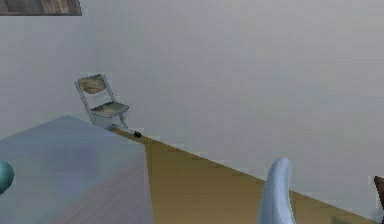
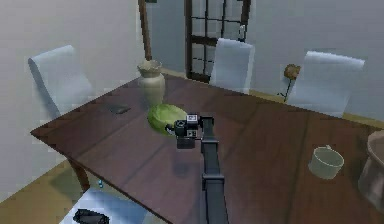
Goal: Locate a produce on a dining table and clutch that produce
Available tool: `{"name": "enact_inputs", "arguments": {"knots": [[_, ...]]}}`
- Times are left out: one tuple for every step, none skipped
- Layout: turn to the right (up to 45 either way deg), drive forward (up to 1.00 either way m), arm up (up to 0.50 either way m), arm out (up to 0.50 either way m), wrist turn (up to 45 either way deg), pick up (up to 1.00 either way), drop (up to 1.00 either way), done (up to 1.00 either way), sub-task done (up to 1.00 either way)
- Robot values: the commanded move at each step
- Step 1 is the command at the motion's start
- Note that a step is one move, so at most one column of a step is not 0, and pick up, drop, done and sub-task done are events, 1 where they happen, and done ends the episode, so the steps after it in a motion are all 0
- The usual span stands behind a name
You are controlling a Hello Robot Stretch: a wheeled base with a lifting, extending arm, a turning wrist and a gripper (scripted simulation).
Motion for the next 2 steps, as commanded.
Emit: {"name": "enact_inputs", "arguments": {"knots": [[0.0, 0.00, 0.10, 0.00, 0.0, 0.00, 0.00, 0.00, 0.00], [0.0, 0.00, 0.00, 0.00, 0.0, 0.00, 0.00, 1.00, 0.00]]}}
